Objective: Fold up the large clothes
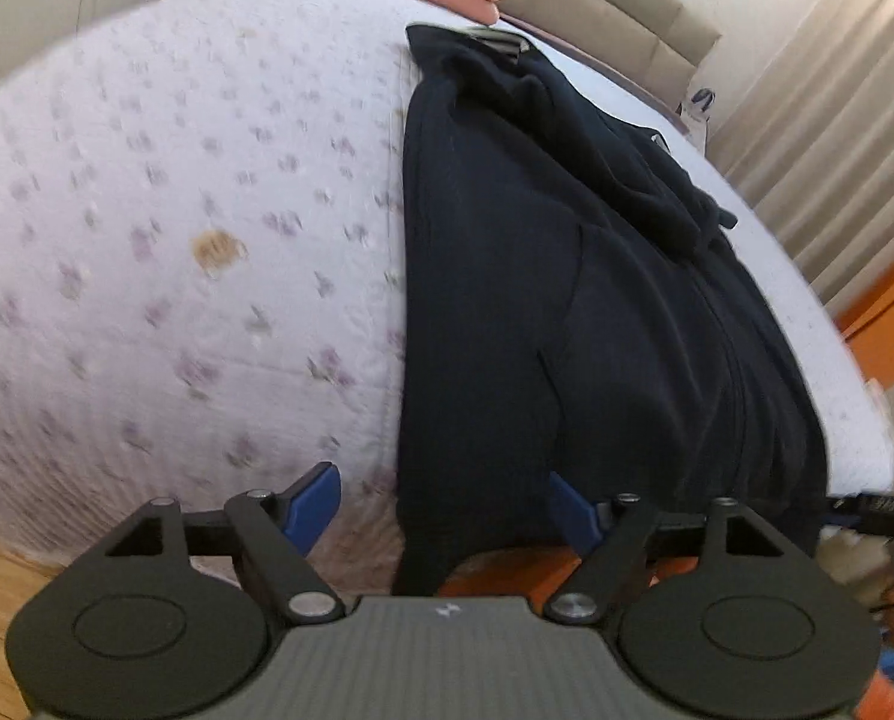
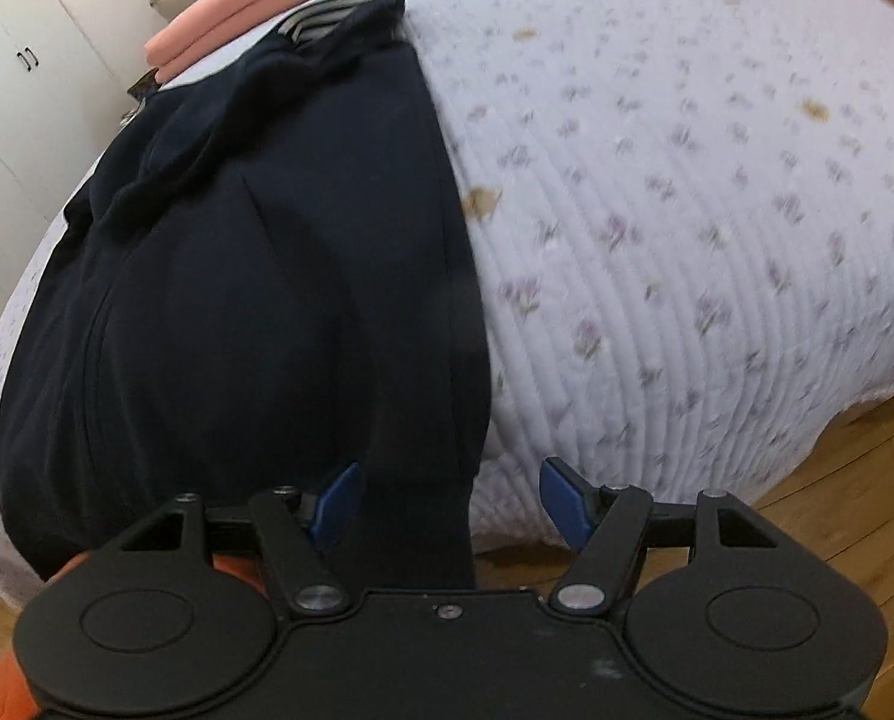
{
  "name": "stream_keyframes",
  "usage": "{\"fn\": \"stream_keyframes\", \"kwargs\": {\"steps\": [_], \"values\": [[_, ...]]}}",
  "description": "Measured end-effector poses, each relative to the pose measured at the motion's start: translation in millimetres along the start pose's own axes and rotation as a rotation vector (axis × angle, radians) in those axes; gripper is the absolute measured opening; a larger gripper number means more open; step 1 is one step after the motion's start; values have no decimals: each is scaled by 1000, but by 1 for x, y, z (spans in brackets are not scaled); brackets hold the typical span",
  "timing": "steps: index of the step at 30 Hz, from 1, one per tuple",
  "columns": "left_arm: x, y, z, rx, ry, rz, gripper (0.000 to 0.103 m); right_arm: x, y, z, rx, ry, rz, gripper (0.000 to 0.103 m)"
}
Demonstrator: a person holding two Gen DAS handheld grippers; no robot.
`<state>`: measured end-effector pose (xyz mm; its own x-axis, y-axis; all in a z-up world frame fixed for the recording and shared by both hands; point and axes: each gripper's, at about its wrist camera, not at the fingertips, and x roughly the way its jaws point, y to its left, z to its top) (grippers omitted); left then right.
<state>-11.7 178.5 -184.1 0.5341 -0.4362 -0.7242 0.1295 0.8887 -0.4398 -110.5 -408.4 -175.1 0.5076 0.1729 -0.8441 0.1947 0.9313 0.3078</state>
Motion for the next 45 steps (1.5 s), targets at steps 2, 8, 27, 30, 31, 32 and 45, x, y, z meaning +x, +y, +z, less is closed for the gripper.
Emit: {"fn": "stream_keyframes", "kwargs": {"steps": [2,8,27,30,31,32,45], "values": [[13,8,-1,-63,21,-67,78,5,1,0,-6,1,14,80],[46,22,-8,-176,114,-143,45,18,9,2,-13,46,70,81],[-30,-32,85,-164,-334,-468,13,-63,68,113,-16,-265,387,10],[-5,-46,140,-144,-376,-365,13,-45,74,175,39,-324,361,10],[4,-49,158,-154,-386,-316,14,-33,79,196,44,-350,329,10],[17,-52,172,-174,-404,-261,19,-21,82,215,59,-376,287,14],[60,-45,201,66,-319,35,64,45,61,225,21,-276,67,85]]}}
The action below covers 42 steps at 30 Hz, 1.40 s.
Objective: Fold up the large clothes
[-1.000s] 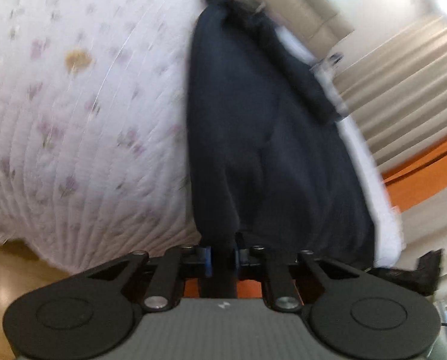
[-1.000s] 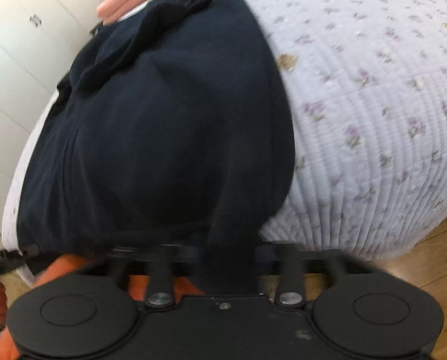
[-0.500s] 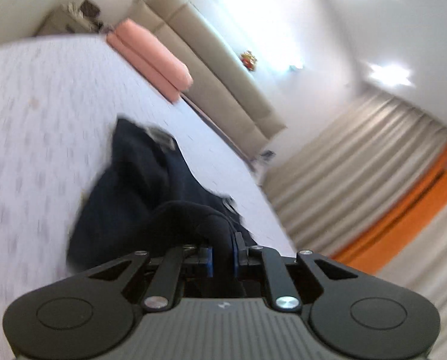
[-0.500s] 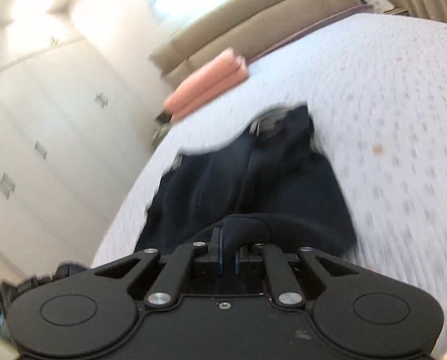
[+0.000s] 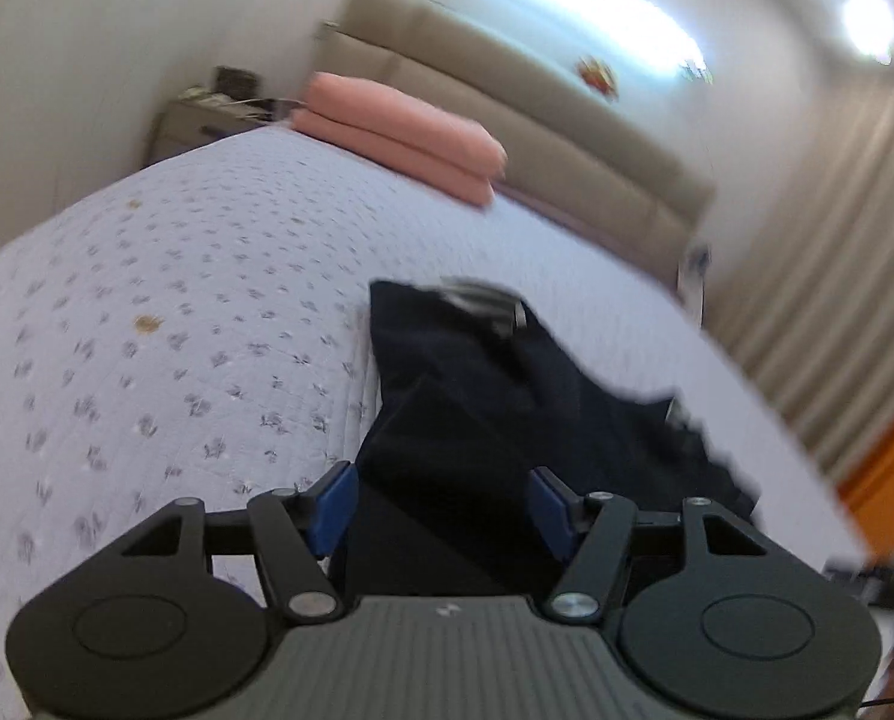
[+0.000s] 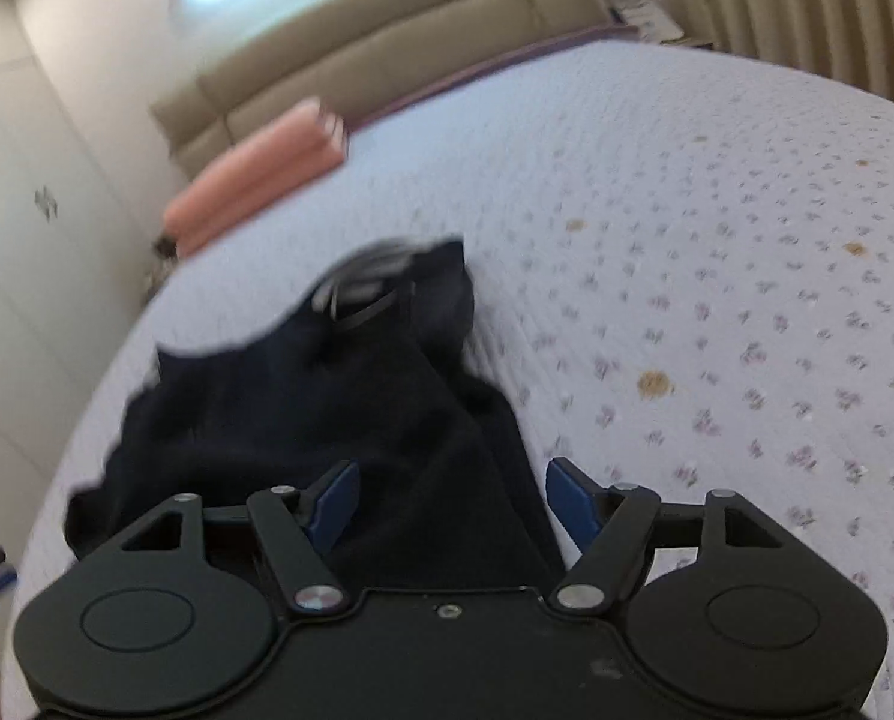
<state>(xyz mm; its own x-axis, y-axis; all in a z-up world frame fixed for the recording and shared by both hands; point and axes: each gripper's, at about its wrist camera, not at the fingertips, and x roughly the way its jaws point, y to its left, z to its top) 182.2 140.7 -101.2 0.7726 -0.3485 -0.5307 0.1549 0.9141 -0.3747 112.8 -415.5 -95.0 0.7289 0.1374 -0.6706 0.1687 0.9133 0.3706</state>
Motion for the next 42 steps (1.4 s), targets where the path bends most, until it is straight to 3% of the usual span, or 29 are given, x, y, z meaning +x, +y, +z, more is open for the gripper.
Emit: {"fn": "stream_keyframes", "kwargs": {"steps": [4,6,8,11,13,16,17,18,19,20,23,25,27,28,30,31,34,37,39,40,41,42], "values": [[27,-12,-2,160,70,36,61,14,37,-4,-212,-10,18,84],[42,-12,-2,186,85,44,59,23,61,-2,-350,-35,10,83],[55,-6,-1,171,101,44,50,43,77,6,-438,-39,-32,83],[68,5,-3,125,117,42,38,78,73,26,-382,7,-54,81],[75,9,-4,111,124,26,37,93,69,35,-351,39,-36,81],[82,10,-7,111,131,24,37,112,74,39,-379,67,-78,83],[85,10,-7,113,133,25,37,122,73,39,-374,91,-83,75],[87,9,-8,118,134,28,36,127,72,38,-362,101,-69,55],[89,9,-9,124,132,35,34,129,73,37,-359,104,-48,0],[89,8,-9,134,128,48,28,124,76,36,-373,83,-72,0],[88,10,-9,138,110,76,13,91,74,36,-379,-70,-108,0],[87,18,-7,80,98,65,10,74,54,47,-261,-154,-118,0],[89,25,-4,25,106,53,9,80,34,59,-176,-119,-101,0],[89,25,-4,24,104,51,9,89,29,61,-170,-48,-61,10],[88,21,-4,52,103,42,10,105,29,60,-203,92,-6,49],[87,19,-4,64,107,34,10,107,33,55,-239,97,-6,68],[88,17,-4,80,119,11,10,108,43,47,-337,56,-4,79],[90,17,-5,76,126,-1,10,128,46,50,-335,91,1,79],[91,17,-4,76,126,-7,10,141,49,53,-341,139,-18,70],[91,16,-4,78,126,-8,10,139,50,53,-344,142,-11,46],[91,15,-4,83,125,-10,10,134,52,53,-357,135,-22,8],[91,14,-4,86,124,-10,10,127,51,53,-361,117,-25,7]]}}
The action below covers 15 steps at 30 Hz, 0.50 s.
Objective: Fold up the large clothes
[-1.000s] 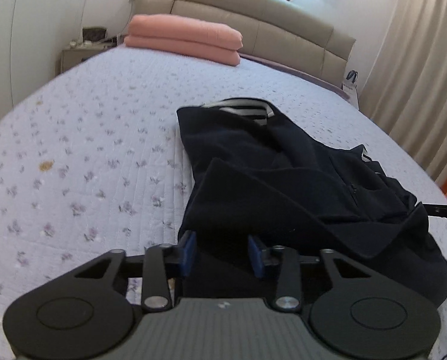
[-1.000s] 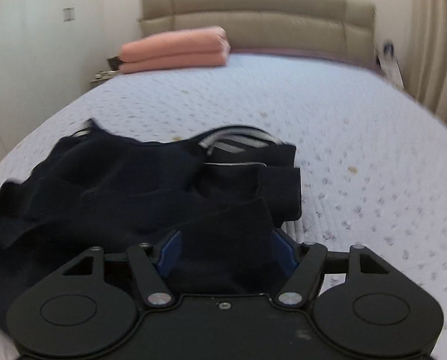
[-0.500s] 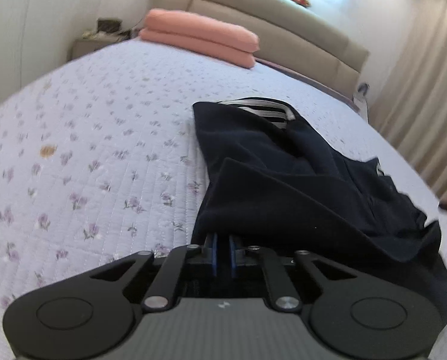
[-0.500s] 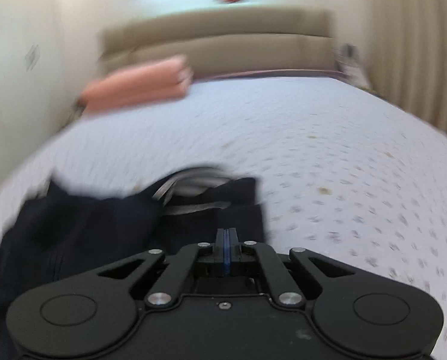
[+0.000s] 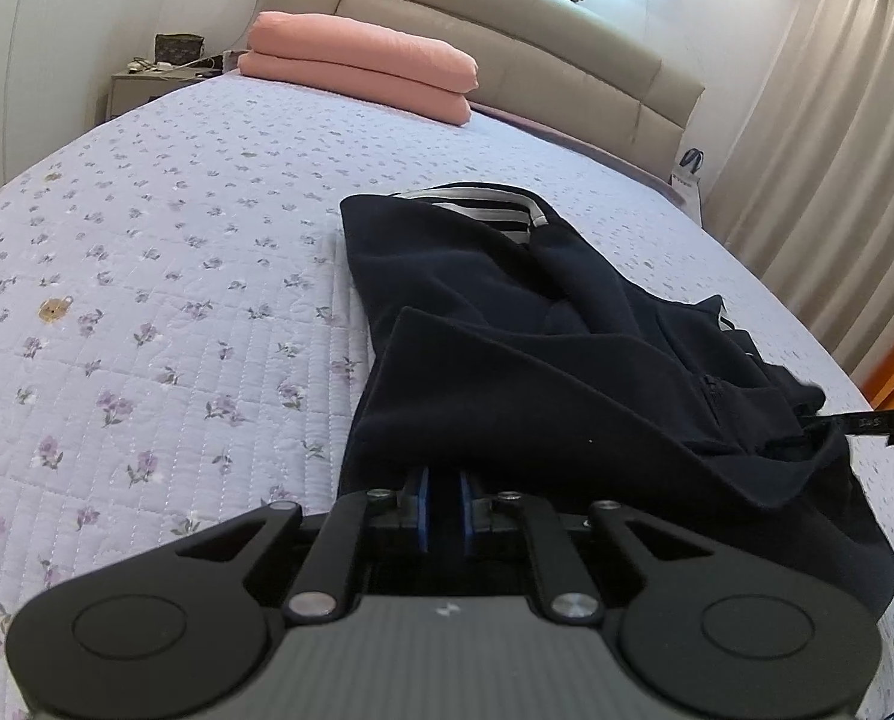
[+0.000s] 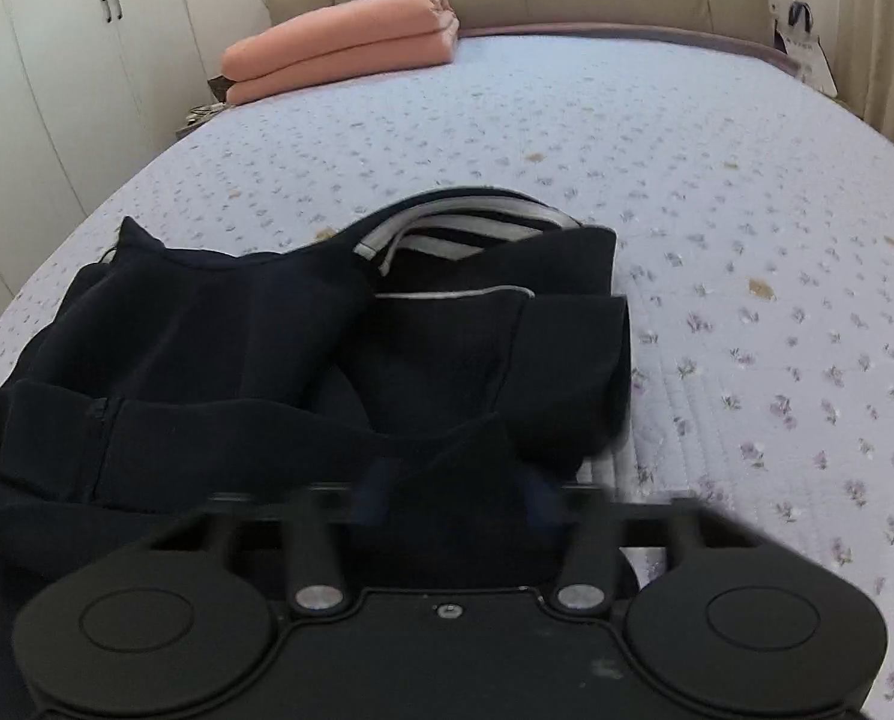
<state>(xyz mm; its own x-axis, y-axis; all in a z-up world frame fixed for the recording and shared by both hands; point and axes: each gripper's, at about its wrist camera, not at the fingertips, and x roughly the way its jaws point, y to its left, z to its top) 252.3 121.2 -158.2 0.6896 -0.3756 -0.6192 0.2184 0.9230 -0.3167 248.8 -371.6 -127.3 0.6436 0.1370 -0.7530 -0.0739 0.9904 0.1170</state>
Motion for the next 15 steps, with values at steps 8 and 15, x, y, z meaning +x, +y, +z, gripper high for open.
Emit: {"fn": "stream_keyframes", "kwargs": {"steps": [8,15], "values": [[12,0,3,-48,-3,50,7,-24,-53,-1,270,-112,27,6],[-11,19,15,-69,-41,5,18,-30,-47,-19,254,-83,-30,58]]}}
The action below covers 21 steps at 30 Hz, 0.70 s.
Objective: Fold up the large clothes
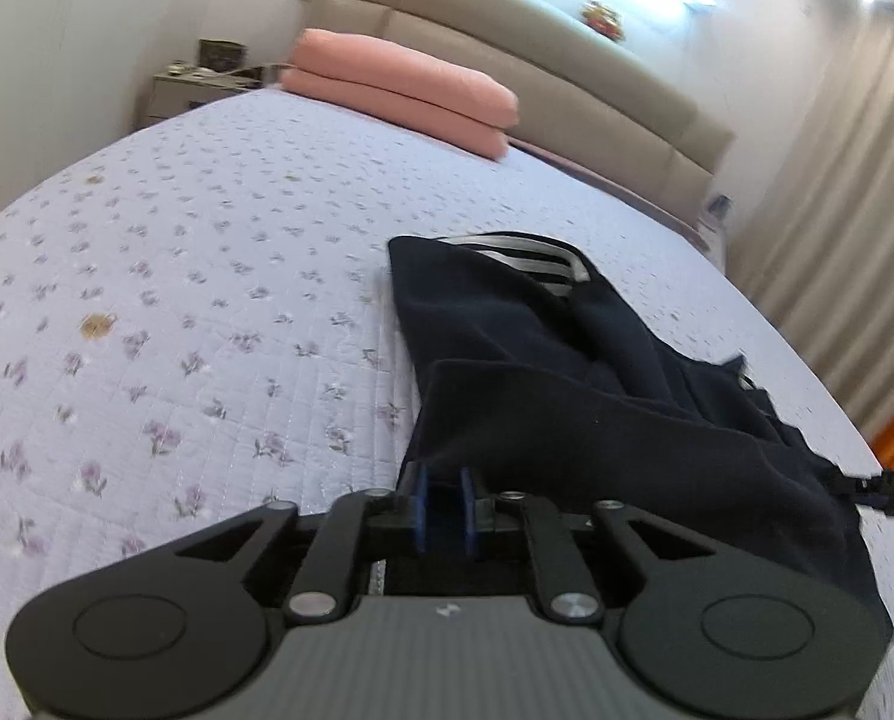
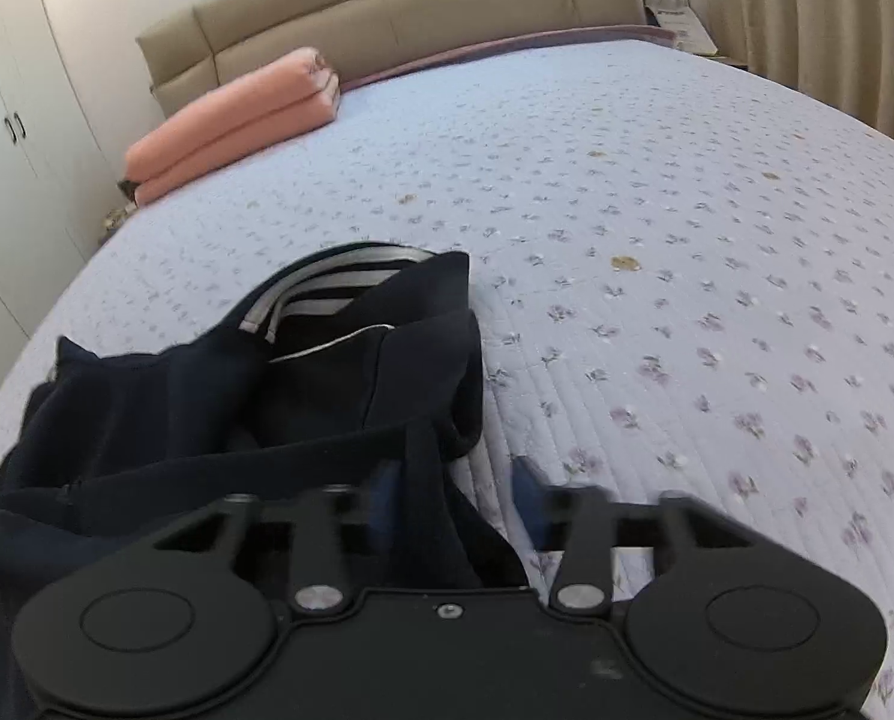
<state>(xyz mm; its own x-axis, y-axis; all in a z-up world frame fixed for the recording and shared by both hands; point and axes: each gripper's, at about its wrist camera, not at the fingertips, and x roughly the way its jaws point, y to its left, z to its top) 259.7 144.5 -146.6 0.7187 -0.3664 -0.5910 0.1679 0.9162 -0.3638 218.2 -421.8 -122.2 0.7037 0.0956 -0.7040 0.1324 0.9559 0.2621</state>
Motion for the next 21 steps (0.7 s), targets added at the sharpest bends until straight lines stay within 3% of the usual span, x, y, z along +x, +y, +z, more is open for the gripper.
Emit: {"fn": "stream_keyframes", "kwargs": {"steps": [1,2,3,4,5,6,9,10,11,12,13,15,18,19,20,21], "values": [[1,0,3,12,21,-34,26,-5,-1,-2,-2,6,24,69],[3,-1,6,25,45,-74,42,-7,0,-4,0,14,39,79],[7,-4,9,42,58,-88,50,-9,0,-4,1,18,50,79],[9,-7,10,53,49,-59,68,-11,0,-5,1,23,60,79],[11,-11,11,66,26,-14,78,-10,1,-4,0,31,61,80],[16,-12,13,76,10,17,78,-6,2,-3,0,39,60,80],[34,-7,17,25,57,-11,75,4,0,-3,-1,54,52,80],[39,-7,18,12,71,-33,68,7,-2,-4,2,56,55,80],[41,-10,18,19,74,-38,52,8,-4,-5,8,59,64,81],[42,-16,17,51,67,-23,43,11,-6,-6,13,64,76,81],[40,-21,16,93,50,-4,16,13,-8,-6,13,70,83,81],[32,-38,13,188,12,16,11,18,-8,-5,7,77,97,81],[21,-47,11,200,-22,23,10,25,-2,-2,-17,55,101,81],[18,-48,12,192,-27,19,10,26,0,-2,-24,50,112,73],[15,-48,13,183,-32,15,10,25,5,-2,-45,46,124,28],[11,-48,14,176,-40,13,10,21,12,-3,-85,30,102,6]]}}
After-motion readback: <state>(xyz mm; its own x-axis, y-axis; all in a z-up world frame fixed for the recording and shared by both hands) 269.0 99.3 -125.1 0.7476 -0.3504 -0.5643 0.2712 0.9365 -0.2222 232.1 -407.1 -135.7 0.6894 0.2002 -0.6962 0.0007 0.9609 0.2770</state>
